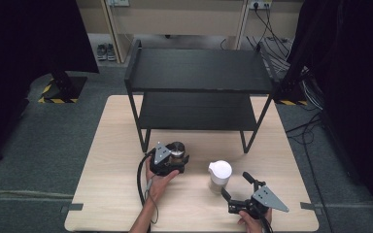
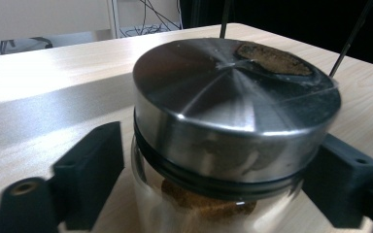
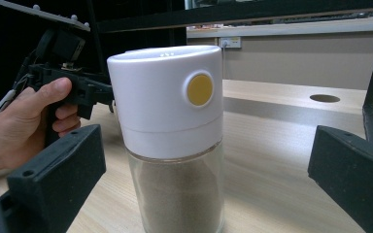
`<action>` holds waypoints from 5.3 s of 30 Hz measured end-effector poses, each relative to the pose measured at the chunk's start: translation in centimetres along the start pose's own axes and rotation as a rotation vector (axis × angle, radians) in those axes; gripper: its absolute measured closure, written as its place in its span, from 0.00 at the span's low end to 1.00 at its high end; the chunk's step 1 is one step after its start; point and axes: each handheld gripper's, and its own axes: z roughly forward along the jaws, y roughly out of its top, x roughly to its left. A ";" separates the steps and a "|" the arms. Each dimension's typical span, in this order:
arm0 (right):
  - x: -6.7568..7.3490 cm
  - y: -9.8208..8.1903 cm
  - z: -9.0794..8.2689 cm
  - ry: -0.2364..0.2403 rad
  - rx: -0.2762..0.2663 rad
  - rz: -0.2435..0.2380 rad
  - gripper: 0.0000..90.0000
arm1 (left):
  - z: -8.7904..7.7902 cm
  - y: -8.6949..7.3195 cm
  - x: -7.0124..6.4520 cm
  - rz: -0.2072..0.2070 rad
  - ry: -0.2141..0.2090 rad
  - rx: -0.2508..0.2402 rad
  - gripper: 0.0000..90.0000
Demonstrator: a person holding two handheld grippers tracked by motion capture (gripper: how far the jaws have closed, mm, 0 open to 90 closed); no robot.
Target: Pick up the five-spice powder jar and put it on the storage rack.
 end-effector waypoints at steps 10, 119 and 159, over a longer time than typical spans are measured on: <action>0.0 0.0 0.0 0.000 0.003 0.002 0.00 | 0.1 0.0 0.2 0.007 -0.010 -0.006 0.33; 0.1 0.0 0.0 -0.003 0.006 0.014 0.00 | -10.5 30.9 6.1 0.089 -0.205 -0.154 0.34; 0.0 0.0 -0.1 0.002 0.003 0.017 0.01 | -3.4 33.0 4.1 0.047 -0.032 -0.065 0.34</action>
